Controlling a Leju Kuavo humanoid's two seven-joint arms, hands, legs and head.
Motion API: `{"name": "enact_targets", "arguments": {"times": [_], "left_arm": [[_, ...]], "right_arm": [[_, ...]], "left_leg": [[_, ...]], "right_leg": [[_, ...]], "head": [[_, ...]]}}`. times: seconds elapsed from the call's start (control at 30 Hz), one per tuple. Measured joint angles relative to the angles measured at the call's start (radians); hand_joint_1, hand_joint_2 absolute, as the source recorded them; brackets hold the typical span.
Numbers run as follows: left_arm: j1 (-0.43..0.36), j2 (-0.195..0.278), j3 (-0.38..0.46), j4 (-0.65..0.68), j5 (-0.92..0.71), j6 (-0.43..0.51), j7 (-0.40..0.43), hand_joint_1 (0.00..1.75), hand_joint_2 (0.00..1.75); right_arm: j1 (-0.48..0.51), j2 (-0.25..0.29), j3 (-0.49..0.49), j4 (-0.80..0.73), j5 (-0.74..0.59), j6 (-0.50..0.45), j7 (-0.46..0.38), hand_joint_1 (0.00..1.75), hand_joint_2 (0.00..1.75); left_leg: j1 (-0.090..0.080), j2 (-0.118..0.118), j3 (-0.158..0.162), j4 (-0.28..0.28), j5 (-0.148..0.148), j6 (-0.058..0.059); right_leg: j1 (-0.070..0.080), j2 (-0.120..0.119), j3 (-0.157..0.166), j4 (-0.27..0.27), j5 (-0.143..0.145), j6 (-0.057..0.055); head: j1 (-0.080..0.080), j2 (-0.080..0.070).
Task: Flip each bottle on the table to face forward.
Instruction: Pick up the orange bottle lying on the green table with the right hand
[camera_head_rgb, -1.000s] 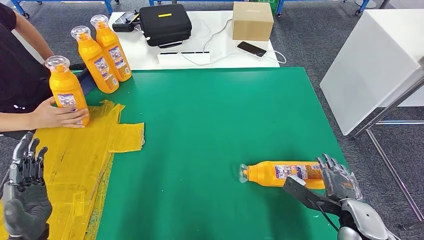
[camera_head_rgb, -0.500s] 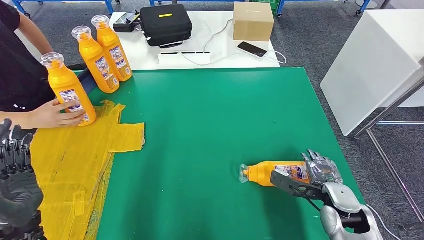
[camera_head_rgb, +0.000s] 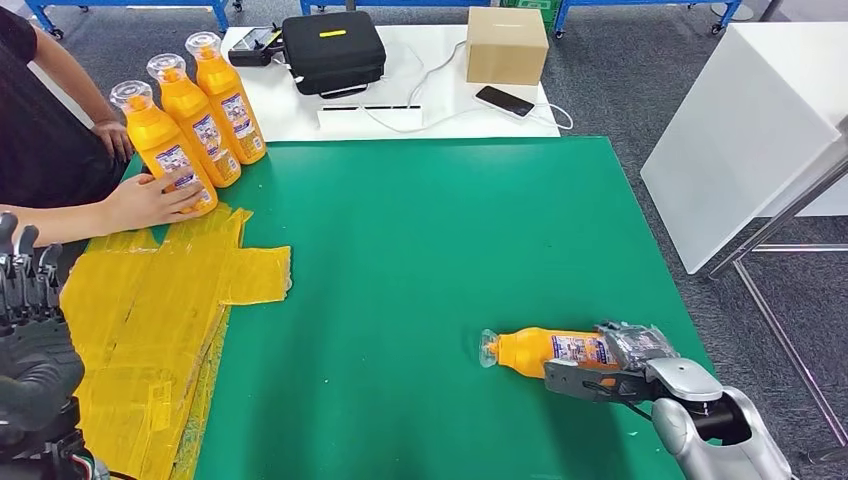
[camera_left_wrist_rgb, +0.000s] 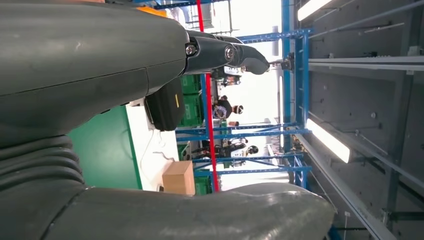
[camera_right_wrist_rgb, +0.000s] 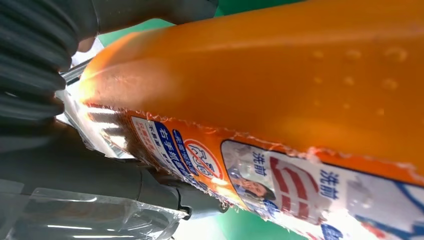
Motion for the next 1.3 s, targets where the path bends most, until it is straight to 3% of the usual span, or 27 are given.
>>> {"name": "enact_targets", "arguments": {"times": [0.3,0.47,0.6,0.7,0.93,1.13,1.3], "left_arm": [[-0.001,0.009,-0.013,0.011,0.007,0.013,0.049,0.00,0.00],[0.056,0.011,-0.023,0.022,0.107,-0.027,0.101,0.00,0.00],[0.106,0.010,-0.010,0.024,0.174,-0.068,0.114,0.00,1.75],[0.130,0.009,-0.001,0.023,0.207,-0.089,0.134,0.00,1.75],[0.216,-0.021,0.010,-0.004,0.352,-0.194,0.220,0.00,1.75],[0.246,-0.027,-0.058,-0.009,0.335,-0.172,0.208,0.00,1.75],[0.254,-0.027,-0.083,-0.010,0.335,-0.164,0.204,0.00,1.75]], "right_arm": [[0.004,-0.003,0.014,-0.002,-0.051,-0.051,0.055,1.75,1.75],[0.021,0.045,-0.006,-0.021,-0.147,-0.196,0.054,1.75,1.75],[0.034,0.084,-0.012,-0.083,-0.245,-0.240,0.064,1.75,1.75],[0.036,0.098,-0.018,-0.121,-0.294,-0.267,0.051,1.75,1.75],[-0.032,0.118,0.023,-0.301,-0.556,-0.302,0.066,1.75,1.75],[-0.095,0.129,0.136,-0.351,-0.579,-0.315,0.071,1.75,1.75],[-0.110,0.132,0.175,-0.360,-0.579,-0.323,0.072,1.75,1.75]], "left_leg": [[0.000,0.000,0.002,0.000,0.000,0.000],[0.000,0.002,0.003,0.000,-0.003,-0.001],[0.000,0.002,0.002,0.000,-0.002,-0.001],[0.000,0.000,0.000,0.000,-0.001,0.000],[-0.002,0.001,-0.003,0.000,-0.001,0.000],[-0.002,0.000,-0.004,0.000,-0.001,0.000],[-0.002,0.000,-0.004,0.000,-0.001,0.000]], "right_leg": [[0.000,0.000,0.004,0.000,0.000,0.000],[0.000,0.002,0.004,0.000,0.000,0.000],[0.000,0.002,0.001,0.000,0.000,0.001],[0.000,0.000,0.001,0.000,-0.001,0.001],[-0.002,0.001,-0.003,0.001,-0.001,0.001],[-0.002,0.000,-0.003,0.001,-0.001,0.001],[-0.002,0.000,-0.003,0.001,-0.001,0.001]], "head": [[0.000,0.000],[0.000,0.000],[-0.001,0.000],[0.000,0.000],[0.000,0.000],[0.000,0.000],[0.000,0.000]]}}
